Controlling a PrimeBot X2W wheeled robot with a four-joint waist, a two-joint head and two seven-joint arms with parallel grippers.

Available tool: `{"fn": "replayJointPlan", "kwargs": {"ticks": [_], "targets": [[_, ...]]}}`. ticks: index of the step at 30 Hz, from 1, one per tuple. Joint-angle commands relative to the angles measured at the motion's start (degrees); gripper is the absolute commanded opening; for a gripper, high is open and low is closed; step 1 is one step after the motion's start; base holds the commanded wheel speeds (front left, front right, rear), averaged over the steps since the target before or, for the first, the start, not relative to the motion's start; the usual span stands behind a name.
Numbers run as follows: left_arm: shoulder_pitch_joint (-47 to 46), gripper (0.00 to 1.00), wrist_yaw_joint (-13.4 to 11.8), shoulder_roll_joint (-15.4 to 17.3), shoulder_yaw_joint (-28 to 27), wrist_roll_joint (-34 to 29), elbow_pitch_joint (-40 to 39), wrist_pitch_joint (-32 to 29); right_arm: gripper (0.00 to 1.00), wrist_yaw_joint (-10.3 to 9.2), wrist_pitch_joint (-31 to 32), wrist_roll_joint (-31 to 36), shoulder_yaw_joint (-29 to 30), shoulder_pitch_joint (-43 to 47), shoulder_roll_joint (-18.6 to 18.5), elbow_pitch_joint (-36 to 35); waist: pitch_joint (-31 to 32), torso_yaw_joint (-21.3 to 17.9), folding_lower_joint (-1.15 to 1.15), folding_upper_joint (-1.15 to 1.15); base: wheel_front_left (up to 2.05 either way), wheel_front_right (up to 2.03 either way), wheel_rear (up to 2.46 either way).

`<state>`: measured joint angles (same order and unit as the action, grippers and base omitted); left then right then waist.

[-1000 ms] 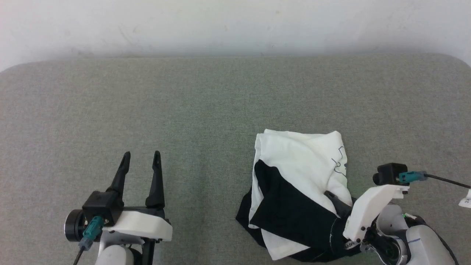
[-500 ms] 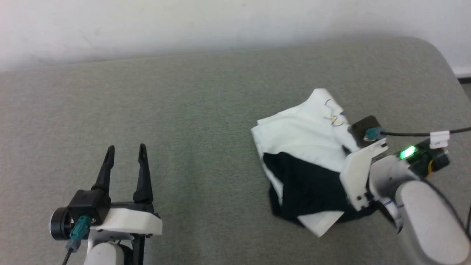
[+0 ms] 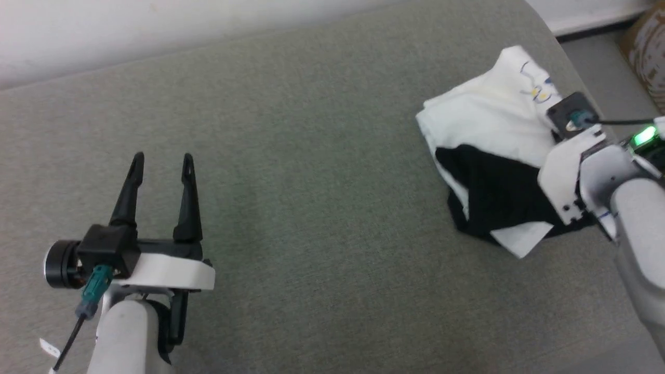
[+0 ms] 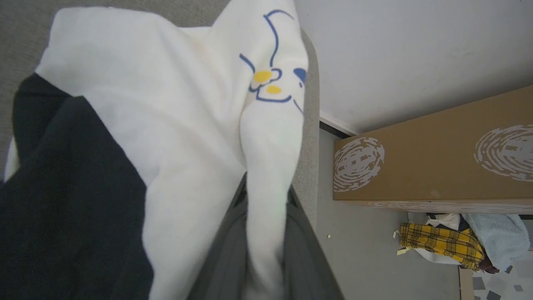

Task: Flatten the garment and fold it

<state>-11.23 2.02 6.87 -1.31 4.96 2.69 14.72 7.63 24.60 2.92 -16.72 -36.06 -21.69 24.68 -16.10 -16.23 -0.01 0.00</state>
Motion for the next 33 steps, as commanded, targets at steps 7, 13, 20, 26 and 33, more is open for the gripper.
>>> {"fn": "replayJointPlan", "kwargs": {"ticks": [7,13,20,26,33], "targets": [[-4.8,1.00,1.1,2.5,1.4,-1.7,-0.9,-1.9,0.00,-0.14,-6.2,5.2,8.9,-7.0,0.4,9.2,-10.3,-5.4,0.01,0.00,0.00,0.00,0.00],[-6.1,1.00,1.2,3.1,2.0,-1.9,-1.3,-2.3,0.00,-0.14,-10.3,9.3,15.3,-10.1,1.3,14.6,-12.3,-4.0,0.01,0.00,0.00,0.00,0.00],[-5.6,1.00,0.6,2.8,2.5,-1.7,-1.2,-2.0,0.20,-0.14,-15.3,14.2,20.7,-11.9,3.0,19.4,-12.0,-1.8,0.01,0.00,0.00,0.00,0.00],[-4.0,1.00,0.0,1.8,2.7,-0.7,0.6,-1.0,1.00,-0.14,-19.2,17.2,23.3,-11.6,3.2,22.1,-7.4,-0.1,0.01,0.00,0.00,0.00,0.00],[-1.1,1.00,-0.8,-0.6,3.4,1.0,3.6,0.0,1.00,-0.14,-26.5,13.9,25.6,-9.0,3.1,22.7,1.2,3.5,0.01,0.00,0.00,0.00,0.00]]}}
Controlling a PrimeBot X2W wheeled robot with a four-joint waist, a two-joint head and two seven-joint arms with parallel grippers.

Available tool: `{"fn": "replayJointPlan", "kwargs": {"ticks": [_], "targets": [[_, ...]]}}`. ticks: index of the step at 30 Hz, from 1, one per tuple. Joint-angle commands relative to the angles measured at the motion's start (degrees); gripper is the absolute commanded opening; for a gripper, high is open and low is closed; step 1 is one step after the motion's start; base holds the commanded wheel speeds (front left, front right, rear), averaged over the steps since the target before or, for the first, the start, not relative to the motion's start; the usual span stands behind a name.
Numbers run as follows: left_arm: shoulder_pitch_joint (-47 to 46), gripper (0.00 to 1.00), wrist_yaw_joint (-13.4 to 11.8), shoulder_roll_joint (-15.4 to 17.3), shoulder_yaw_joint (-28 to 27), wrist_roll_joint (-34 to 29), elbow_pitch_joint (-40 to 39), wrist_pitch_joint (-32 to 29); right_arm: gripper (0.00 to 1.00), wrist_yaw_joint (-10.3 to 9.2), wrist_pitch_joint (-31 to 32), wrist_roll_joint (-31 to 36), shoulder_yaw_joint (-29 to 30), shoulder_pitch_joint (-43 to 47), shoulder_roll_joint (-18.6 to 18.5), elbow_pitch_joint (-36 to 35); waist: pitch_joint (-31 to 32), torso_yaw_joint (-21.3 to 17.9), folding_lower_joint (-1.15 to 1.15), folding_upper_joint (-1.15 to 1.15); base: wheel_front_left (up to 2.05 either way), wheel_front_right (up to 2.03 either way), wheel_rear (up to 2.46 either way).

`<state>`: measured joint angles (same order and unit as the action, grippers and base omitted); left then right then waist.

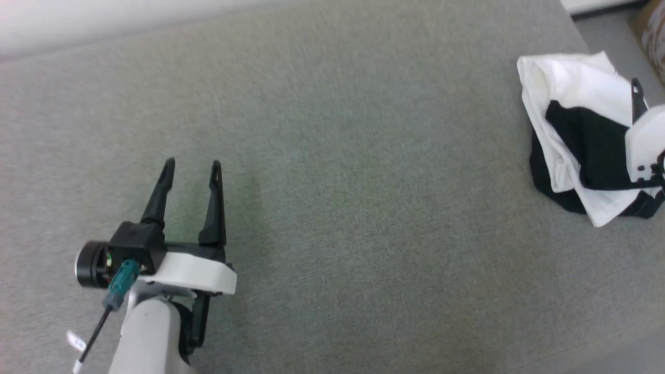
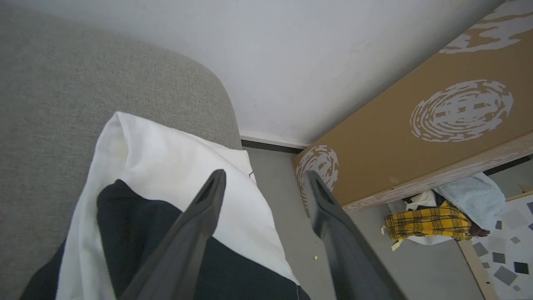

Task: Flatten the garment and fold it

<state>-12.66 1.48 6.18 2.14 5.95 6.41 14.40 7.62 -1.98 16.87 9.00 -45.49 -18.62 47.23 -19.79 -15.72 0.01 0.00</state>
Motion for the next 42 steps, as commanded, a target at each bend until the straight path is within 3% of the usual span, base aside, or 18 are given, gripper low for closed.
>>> {"fn": "replayJointPlan", "kwargs": {"ticks": [1,7,12,24,31,42], "targets": [[0.6,1.00,-0.2,-0.1,-0.2,0.5,0.5,0.4,1.00,-0.13,-0.8,-1.1,0.5,1.2,0.2,-0.2,6.1,3.7,-0.01,0.00,0.00,0.00,0.00],[2.9,1.00,-0.9,-1.4,0.0,1.9,2.3,0.6,1.00,-0.13,-6.1,-8.8,4.6,7.6,2.3,-6.0,12.6,8.3,-0.01,0.00,0.00,0.00,0.00],[5.6,1.00,-1.8,-1.8,-0.5,2.1,2.0,0.6,1.00,-0.13,-9.6,-14.1,4.9,15.8,5.7,-15.9,16.5,11.0,-0.01,0.00,0.00,0.00,0.00],[11.0,1.00,-2.4,-2.3,-1.3,2.1,0.7,0.6,1.00,-0.13,-10.5,-20.2,-0.8,35.4,13.4,-38.9,20.7,14.8,-0.01,0.00,0.00,0.00,0.00],[13.1,1.00,-2.1,-2.6,-0.3,1.9,0.4,0.6,1.00,-0.13,-10.0,-21.0,-3.2,42.9,15.5,-43.6,22.0,16.1,-0.01,0.00,0.00,0.00,0.00],[14.4,1.00,-1.4,-2.9,-0.2,2.2,1.5,0.6,1.00,-0.13,-10.6,-22.8,-5.3,47.8,15.7,-43.8,22.5,16.7,-0.01,0.00,0.00,0.00,0.00]]}}
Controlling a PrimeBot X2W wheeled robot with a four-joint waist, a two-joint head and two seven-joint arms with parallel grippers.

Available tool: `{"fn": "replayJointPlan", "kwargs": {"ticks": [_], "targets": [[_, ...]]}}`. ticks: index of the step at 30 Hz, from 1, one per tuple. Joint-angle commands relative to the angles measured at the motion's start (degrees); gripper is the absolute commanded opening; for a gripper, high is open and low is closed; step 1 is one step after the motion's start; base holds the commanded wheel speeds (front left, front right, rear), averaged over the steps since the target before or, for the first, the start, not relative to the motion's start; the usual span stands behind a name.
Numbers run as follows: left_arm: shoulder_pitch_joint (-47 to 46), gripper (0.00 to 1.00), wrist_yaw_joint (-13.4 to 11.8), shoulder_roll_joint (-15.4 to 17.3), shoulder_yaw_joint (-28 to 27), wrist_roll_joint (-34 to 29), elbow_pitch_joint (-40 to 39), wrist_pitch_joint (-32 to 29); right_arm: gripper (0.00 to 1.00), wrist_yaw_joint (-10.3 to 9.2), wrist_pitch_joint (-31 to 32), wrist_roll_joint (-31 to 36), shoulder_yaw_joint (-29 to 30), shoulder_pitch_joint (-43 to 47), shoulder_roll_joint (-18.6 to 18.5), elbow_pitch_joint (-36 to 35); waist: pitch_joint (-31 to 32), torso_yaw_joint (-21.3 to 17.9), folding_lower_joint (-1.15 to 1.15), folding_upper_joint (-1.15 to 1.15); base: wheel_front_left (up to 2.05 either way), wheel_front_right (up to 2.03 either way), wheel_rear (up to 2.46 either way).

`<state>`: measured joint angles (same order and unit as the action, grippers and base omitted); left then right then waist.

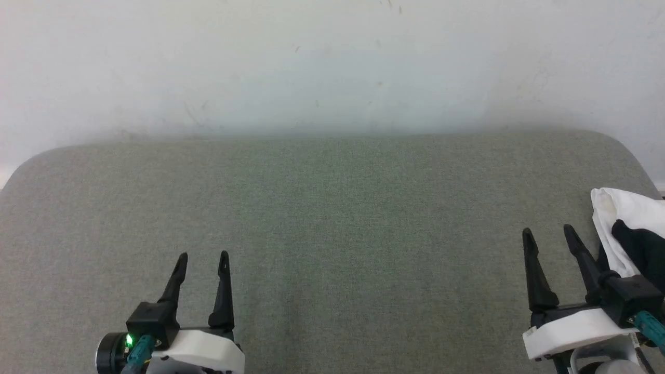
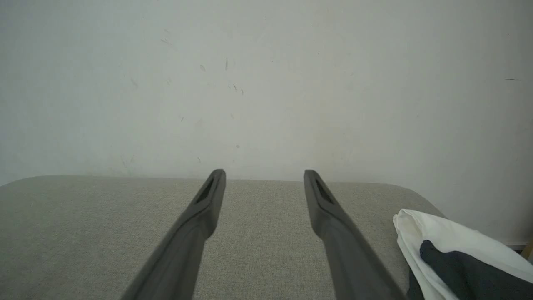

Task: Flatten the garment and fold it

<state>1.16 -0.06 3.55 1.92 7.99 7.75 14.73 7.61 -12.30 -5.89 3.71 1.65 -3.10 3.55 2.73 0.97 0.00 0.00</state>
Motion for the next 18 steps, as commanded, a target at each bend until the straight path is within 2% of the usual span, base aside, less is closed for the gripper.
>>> {"fn": "replayJointPlan", "kwargs": {"ticks": [1,13,14,18], "targets": [[0.7,1.00,0.1,-0.3,0.0,0.1,0.3,0.3,1.00,-0.12,-0.3,0.0,-0.2,0.7,0.2,-0.2,0.0,0.0,0.00,0.00,0.00,0.00,0.00],[1.1,1.00,0.1,-0.5,-0.4,0.4,1.0,0.3,1.00,-0.12,-0.2,-0.8,-0.6,0.6,0.2,-0.2,-0.5,-0.1,0.00,0.00,0.00,0.00,0.00],[1.1,0.00,0.1,-0.5,-0.5,0.4,1.1,0.3,0.00,-0.12,-0.2,-0.8,-0.7,0.6,0.2,-0.2,-0.5,-0.1,0.00,0.00,0.00,0.00,0.00],[0.8,0.00,0.0,-0.2,-0.2,0.0,0.8,-0.1,0.00,0.00,0.1,-0.3,-0.4,0.0,0.0,0.0,-0.5,-0.1,-0.01,0.00,0.00,0.00,0.00]]}}
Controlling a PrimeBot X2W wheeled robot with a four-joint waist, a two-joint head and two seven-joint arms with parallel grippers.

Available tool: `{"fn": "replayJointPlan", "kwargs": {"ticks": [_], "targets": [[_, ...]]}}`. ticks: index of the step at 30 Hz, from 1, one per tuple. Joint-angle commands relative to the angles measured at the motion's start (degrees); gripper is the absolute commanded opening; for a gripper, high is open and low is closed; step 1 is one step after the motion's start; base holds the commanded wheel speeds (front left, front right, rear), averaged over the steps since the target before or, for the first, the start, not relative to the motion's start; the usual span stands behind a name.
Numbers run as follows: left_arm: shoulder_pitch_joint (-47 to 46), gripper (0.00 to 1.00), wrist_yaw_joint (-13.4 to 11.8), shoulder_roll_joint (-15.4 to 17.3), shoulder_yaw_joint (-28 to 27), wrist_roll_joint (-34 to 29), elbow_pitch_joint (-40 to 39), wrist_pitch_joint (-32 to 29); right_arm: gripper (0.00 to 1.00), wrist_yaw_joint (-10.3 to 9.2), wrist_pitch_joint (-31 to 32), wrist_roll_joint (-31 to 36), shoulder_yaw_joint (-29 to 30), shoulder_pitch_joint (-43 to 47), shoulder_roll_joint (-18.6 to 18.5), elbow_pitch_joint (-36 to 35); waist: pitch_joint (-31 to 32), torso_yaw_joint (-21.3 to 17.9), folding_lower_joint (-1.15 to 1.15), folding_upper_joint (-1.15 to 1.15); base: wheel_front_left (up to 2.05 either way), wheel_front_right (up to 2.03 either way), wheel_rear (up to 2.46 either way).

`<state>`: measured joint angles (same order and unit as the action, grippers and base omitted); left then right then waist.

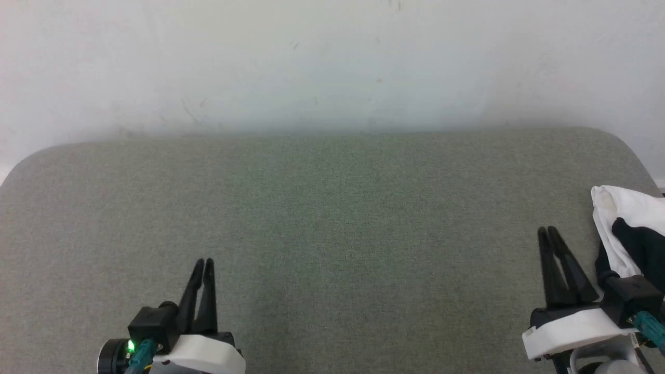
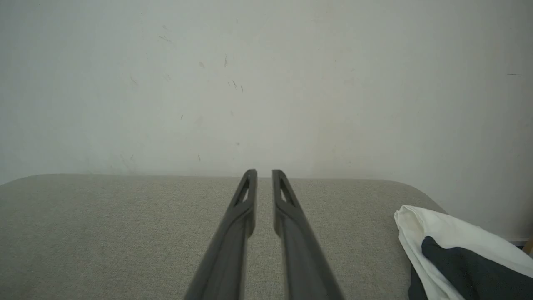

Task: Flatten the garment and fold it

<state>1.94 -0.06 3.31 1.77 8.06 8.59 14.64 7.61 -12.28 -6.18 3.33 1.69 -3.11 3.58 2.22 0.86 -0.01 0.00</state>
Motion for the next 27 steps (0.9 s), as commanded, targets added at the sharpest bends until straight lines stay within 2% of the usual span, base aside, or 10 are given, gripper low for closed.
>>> {"fn": "replayJointPlan", "kwargs": {"ticks": [1,27], "targets": [[0.0,0.00,0.0,0.0,0.0,0.0,0.0,0.0,0.00,0.00,0.0,0.0,0.0,0.0,0.0,0.0,0.0,0.0,0.00,0.00,0.00,0.00,0.00],[-0.3,0.00,0.0,-0.1,-0.2,-1.1,-1.1,-1.9,0.00,-0.02,1.6,0.9,-0.4,-0.2,0.0,-0.5,-0.3,-0.1,0.00,0.00,0.00,0.00,0.00]]}}
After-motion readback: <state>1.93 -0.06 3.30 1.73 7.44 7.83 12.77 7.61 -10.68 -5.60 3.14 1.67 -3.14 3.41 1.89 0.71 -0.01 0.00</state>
